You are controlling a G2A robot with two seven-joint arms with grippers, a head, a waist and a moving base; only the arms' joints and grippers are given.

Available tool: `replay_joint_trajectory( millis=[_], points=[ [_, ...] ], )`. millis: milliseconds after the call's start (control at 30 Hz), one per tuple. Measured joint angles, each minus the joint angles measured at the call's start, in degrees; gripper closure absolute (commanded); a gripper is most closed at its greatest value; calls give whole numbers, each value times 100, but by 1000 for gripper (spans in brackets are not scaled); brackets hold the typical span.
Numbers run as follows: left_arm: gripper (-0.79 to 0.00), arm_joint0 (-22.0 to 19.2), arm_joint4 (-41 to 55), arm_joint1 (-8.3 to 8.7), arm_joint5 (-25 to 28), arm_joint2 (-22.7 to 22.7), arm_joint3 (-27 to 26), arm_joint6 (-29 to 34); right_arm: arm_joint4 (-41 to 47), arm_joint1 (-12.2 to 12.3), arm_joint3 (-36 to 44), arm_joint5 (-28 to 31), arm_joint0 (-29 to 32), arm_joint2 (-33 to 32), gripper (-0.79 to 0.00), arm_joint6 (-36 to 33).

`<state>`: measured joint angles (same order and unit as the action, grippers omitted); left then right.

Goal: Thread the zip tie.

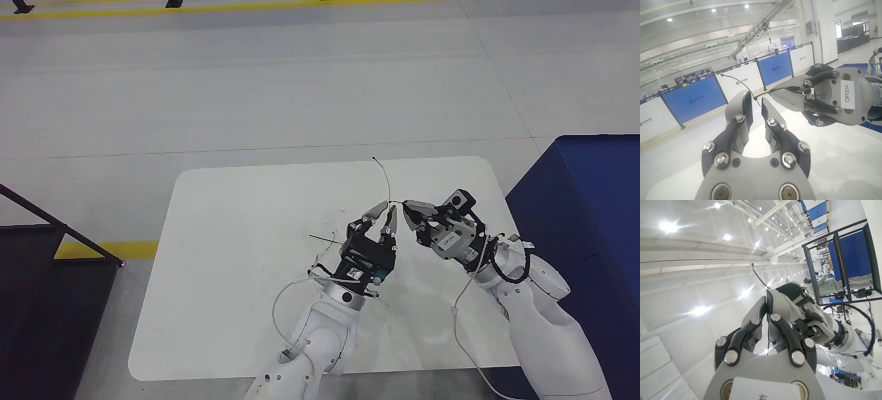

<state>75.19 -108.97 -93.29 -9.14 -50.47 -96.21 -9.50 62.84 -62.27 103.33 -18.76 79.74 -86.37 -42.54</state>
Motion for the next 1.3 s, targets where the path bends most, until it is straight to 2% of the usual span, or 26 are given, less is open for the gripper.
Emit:
replay_joint_trajectory(
  millis=[67, 100, 500, 733, 1300],
  points=[
    [-43, -6, 13, 0, 7, 2, 8, 7, 0, 0, 0, 0, 0, 0, 0, 0],
    [0, -8, 19, 0, 9, 3, 10, 7, 0, 0, 0, 0, 0, 0, 0, 0],
    [0, -39, 29, 1, 16, 14, 25, -3, 0, 0, 0, 0, 0, 0, 0, 0],
    [0, -80, -203, 28, 256, 61, 85, 2, 115, -10, 18, 44, -53, -74, 0, 181],
    [0, -113, -415, 61, 426, 111, 132, 78, 225, -2, 33, 63, -103, -336, 0, 226]
  ],
)
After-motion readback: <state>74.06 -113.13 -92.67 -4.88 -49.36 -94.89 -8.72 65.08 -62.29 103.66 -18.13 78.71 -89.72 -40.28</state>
